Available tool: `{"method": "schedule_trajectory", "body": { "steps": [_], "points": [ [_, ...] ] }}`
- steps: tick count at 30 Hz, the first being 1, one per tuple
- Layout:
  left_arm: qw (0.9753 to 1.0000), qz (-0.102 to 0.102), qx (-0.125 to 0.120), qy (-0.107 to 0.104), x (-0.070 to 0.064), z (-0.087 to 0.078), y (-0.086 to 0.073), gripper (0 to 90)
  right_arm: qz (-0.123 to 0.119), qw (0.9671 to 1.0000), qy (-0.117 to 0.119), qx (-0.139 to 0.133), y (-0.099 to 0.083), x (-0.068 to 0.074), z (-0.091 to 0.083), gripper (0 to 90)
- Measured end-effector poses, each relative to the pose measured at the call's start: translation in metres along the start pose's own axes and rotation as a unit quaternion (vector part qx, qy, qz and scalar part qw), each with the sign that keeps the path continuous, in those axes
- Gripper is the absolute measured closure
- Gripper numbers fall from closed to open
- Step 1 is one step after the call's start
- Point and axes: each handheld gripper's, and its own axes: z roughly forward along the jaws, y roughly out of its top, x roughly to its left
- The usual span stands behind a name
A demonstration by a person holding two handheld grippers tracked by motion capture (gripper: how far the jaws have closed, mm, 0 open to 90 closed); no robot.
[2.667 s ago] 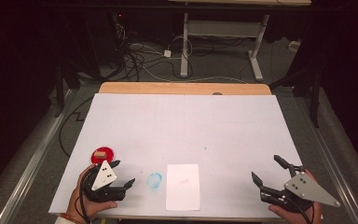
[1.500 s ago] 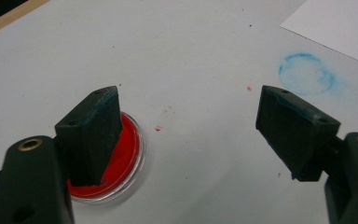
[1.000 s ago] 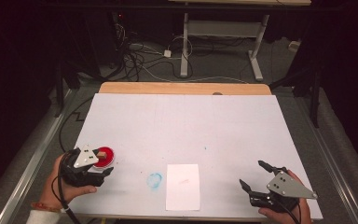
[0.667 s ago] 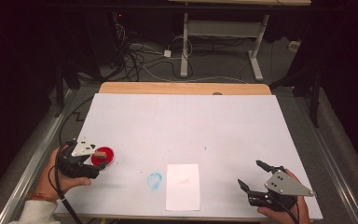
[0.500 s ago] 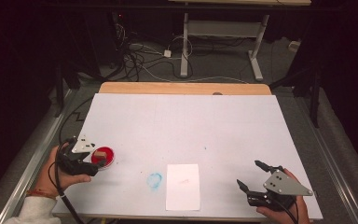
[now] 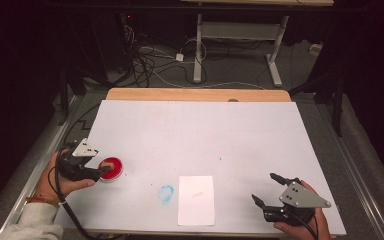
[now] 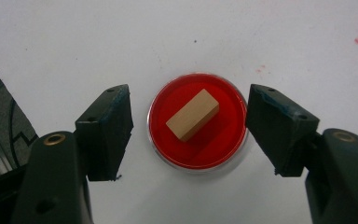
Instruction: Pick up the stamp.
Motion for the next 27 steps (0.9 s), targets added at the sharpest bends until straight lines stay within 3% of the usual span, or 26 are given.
{"method": "schedule_trajectory", "body": {
  "steps": [2,6,12,16,19,23,27],
  "points": [
    [0.9999,-0.003,0.011,0.005,0.000,0.002,-0.001,31.6,-0.006,1.0000,0.006,0.005,0.001,0.002,0.002,19.6],
    [0.9999,0.006,0.010,-0.006,0.004,0.005,-0.002,36.5,-0.013,0.9997,0.016,0.011,0.001,0.004,0.005,19.6],
    [0.9978,0.045,0.037,-0.032,0.010,0.007,0.006,41.3,-0.017,0.9992,0.029,0.019,0.000,0.007,0.009,19.8],
    [0.9936,0.079,0.070,-0.041,0.012,0.010,0.013,43.8,-0.022,0.9988,0.035,0.025,0.000,0.008,0.011,20.0],
    [0.9908,0.091,0.085,-0.053,0.014,0.013,0.018,45.3,-0.020,0.9987,0.038,0.026,0.000,0.008,0.012,20.0],
    [0.9847,0.117,0.121,-0.045,0.013,0.021,0.025,46.6,-0.020,0.9985,0.042,0.029,-0.001,0.008,0.012,20.2],
    [0.9799,0.131,0.141,-0.051,0.012,0.027,0.029,49.6,-0.023,0.9982,0.046,0.033,-0.001,0.008,0.013,20.7]
  ]
}}
